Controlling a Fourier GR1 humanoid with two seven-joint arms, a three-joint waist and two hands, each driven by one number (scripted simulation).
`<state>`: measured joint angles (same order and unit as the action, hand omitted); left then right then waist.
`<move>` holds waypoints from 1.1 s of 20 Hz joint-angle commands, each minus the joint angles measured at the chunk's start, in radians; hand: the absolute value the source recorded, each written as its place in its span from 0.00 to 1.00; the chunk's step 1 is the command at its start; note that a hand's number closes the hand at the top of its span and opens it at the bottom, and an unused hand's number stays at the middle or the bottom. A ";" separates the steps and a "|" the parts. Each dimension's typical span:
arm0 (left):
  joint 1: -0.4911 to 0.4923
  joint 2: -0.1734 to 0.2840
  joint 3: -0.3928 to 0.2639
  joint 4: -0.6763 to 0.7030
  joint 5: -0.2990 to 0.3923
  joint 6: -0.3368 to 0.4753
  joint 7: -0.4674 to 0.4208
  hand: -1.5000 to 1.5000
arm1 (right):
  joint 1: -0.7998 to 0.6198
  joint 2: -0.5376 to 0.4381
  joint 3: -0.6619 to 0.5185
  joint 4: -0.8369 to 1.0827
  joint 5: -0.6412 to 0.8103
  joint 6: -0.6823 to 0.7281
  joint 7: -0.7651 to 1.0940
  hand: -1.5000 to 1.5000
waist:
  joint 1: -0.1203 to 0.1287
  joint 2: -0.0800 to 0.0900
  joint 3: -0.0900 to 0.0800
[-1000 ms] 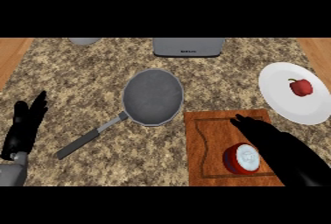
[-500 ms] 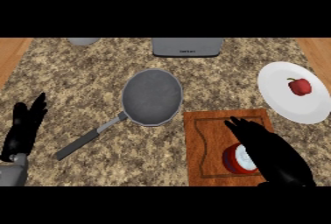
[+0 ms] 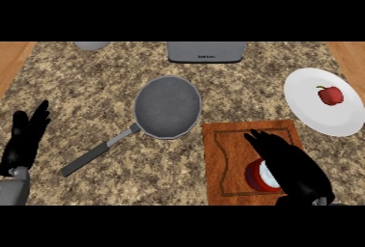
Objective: Pick the can from the cutting board and place it in the pan
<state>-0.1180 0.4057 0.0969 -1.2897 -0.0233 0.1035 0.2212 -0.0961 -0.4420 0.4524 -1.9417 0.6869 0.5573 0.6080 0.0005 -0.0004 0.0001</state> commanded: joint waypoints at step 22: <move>0.051 -0.063 0.055 -0.132 -0.072 -0.051 0.068 0.50 | -0.020 0.074 -0.022 0.203 0.316 -0.101 -0.238 1.00 | 0.005 -0.001 0.000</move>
<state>-0.1082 0.3440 0.1488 -1.3465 -0.1004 0.0620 0.2548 -0.0891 -0.3646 0.4212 -1.7391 0.9415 0.4917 0.3923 0.0020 -0.0007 -0.0002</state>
